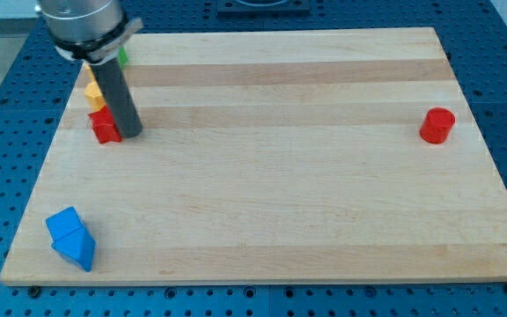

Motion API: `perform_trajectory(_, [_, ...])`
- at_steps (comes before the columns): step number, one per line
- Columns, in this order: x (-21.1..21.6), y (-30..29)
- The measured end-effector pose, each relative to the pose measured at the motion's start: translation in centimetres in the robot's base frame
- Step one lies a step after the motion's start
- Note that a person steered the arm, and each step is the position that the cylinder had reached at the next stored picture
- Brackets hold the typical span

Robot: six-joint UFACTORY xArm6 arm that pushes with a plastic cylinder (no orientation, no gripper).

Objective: Move your arm to the centre of the board

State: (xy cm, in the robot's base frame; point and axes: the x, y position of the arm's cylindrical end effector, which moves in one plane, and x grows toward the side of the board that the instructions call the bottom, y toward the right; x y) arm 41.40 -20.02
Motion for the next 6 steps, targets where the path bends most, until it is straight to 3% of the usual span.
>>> perform_trajectory(1, [0.5, -2.2])
perform_trajectory(2, [0.5, 0.5])
perform_trajectory(4, [0.0, 14.5])
perform_trajectory(6, [-4.4, 26.9])
